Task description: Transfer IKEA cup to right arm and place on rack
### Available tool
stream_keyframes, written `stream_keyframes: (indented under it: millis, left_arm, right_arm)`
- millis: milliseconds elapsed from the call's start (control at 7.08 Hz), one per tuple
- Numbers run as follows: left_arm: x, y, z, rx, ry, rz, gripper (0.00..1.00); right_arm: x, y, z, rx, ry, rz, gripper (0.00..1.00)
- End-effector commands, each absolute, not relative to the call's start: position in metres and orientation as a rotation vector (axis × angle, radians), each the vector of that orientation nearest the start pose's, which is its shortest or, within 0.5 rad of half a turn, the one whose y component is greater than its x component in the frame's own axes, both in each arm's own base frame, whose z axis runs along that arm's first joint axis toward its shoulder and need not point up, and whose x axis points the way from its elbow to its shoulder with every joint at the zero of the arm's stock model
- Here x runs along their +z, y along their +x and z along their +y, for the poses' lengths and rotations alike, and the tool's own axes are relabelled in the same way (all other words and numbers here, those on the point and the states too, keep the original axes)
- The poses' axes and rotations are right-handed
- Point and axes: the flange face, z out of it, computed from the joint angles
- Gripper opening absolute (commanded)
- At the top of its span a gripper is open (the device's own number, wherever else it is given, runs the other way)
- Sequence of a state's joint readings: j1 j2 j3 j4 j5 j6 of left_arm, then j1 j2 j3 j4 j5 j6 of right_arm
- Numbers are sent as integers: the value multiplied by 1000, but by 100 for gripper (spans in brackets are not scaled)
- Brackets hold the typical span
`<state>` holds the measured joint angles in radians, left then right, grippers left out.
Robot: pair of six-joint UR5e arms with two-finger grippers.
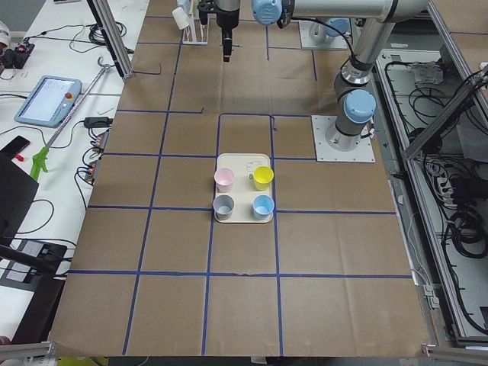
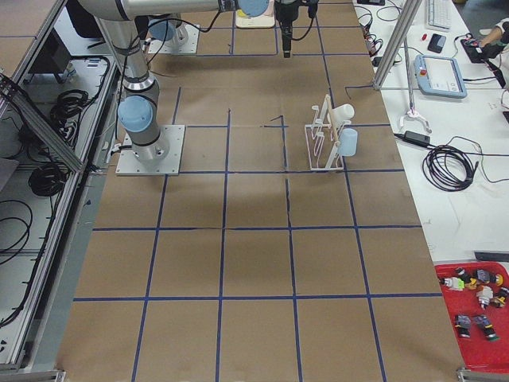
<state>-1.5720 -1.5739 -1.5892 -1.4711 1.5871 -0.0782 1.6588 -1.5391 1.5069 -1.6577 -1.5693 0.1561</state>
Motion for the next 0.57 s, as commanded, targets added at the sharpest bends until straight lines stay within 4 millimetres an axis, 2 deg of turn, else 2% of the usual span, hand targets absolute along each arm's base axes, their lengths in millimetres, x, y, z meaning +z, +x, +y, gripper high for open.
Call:
stream_keyframes:
  millis: [0, 424]
  left_arm:
    - [487, -133, -501, -121, -121, 3125, 100]
    - [488, -132, -501, -126, -121, 3123, 100]
  right_arm:
    - [516, 177, -466, -193, 89, 3119, 100]
    - [498, 173, -462, -148, 106, 3126, 100]
